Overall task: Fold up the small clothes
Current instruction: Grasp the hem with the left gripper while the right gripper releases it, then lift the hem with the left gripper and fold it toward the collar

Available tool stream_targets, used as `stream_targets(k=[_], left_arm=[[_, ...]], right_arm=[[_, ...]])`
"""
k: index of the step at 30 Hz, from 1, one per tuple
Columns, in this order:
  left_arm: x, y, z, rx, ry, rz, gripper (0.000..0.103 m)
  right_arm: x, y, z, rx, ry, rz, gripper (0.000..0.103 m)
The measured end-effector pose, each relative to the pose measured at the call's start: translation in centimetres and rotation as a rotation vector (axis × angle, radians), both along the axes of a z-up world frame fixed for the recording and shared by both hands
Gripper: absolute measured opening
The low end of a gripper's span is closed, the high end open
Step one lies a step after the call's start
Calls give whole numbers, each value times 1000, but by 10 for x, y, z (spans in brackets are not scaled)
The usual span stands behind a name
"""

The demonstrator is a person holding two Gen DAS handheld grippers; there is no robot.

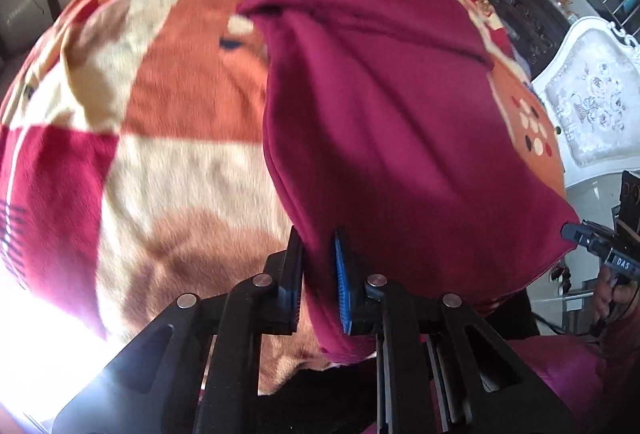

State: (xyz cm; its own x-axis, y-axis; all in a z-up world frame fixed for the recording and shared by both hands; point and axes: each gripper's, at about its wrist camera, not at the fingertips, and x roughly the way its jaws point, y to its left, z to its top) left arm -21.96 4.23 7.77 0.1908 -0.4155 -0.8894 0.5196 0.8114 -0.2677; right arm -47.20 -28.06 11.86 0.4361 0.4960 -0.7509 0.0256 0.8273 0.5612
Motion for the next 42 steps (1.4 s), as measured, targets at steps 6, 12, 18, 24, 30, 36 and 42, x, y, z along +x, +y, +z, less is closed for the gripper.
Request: stream_targets(k=[6,12,18,24,30,36,42], left_arm=[[27,-12,12,-34,-9,13,8],[37,-8,-5,-55,147,26,9],[30,28,-29,-41,263,156,41],[21,38,-34,-82,313,189,58],[11,-1,-40,-23,314,27,17],[28,3,-14,-57,259,60,8],[63,-14,17,-150,210,42,8]], right_arm=[[40,-13,24,51,-110,-38,10],[71,-14,33,49,-135,-7,9],[72,-15,19,71,-93,-10,9],[69,-17,13,84,-79,-18,9],[71,-19,6,101,-75,-38,9],[72,-25,3,108,-74,-68,9],[94,-37,17,107,-149,-92,9]])
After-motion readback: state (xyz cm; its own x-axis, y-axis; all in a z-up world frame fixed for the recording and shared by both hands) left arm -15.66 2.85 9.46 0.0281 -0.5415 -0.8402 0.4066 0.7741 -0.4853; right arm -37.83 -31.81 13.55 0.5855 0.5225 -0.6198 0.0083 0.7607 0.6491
